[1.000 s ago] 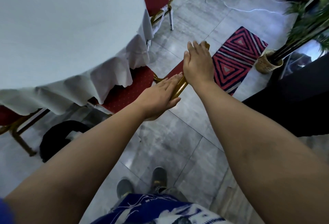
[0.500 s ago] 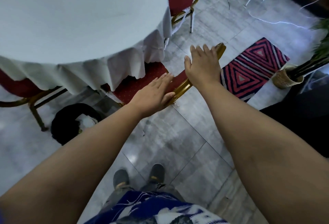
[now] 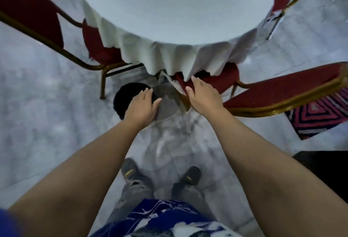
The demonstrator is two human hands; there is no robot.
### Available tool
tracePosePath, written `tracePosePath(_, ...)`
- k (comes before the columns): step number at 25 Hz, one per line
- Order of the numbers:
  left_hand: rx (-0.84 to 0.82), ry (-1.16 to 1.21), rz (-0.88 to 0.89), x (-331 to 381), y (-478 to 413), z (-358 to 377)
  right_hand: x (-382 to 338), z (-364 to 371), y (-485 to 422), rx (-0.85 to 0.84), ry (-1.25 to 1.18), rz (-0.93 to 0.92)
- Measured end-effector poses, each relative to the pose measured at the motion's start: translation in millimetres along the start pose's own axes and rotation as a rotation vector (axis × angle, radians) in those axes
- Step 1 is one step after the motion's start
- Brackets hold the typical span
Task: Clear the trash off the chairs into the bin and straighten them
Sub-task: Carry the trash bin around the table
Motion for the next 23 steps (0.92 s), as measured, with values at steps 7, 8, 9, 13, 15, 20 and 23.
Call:
tracePosePath(7,-0.054,0.123,-0.272,-190.1,-14.6,-7.6,-91.5,154.7,-66.7,-0.224,-0.249,0.097)
tracePosePath(8,-0.066,0.150,-0.299,-210.2,-25.1,-1.2,-93.6,177.3,-80.5,-0.260,-0.267,0.133)
tracePosePath(9,-0.074,0.189,-0.328,-229.8,-40.2,5.6,-93.7,198.4,-97.9,-0.289,-0.284,0.171)
tracePosePath(13,-0.146,0.379,-0.472,-299.1,-106.6,61.2,-81.4,274.7,-169.4,-0.364,-0.369,0.252)
tracePosePath(15,-0.164,0.488,-0.543,-329.1,-142.0,93.5,-70.3,306.8,-214.3,-0.368,-0.386,0.275)
tracePosePath(20,-0.134,0.738,-0.633,-394.7,-229.3,166.4,-42.9,380.7,-325.3,-0.364,-0.341,0.322)
tracePosePath(23,-0.094,0.931,-0.698,-423.6,-270.0,191.5,-21.9,400.8,-373.0,-0.316,-0.346,0.382)
Point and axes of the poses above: each hand's wrist, its own y-axis away from the middle knuckle, its own z-axis out of the palm, x = y × z, the point moved 9 cm from there along -y, towards the middle knuckle, and after that the axes turned 14 degrees about -x, right-handed, at the moved point
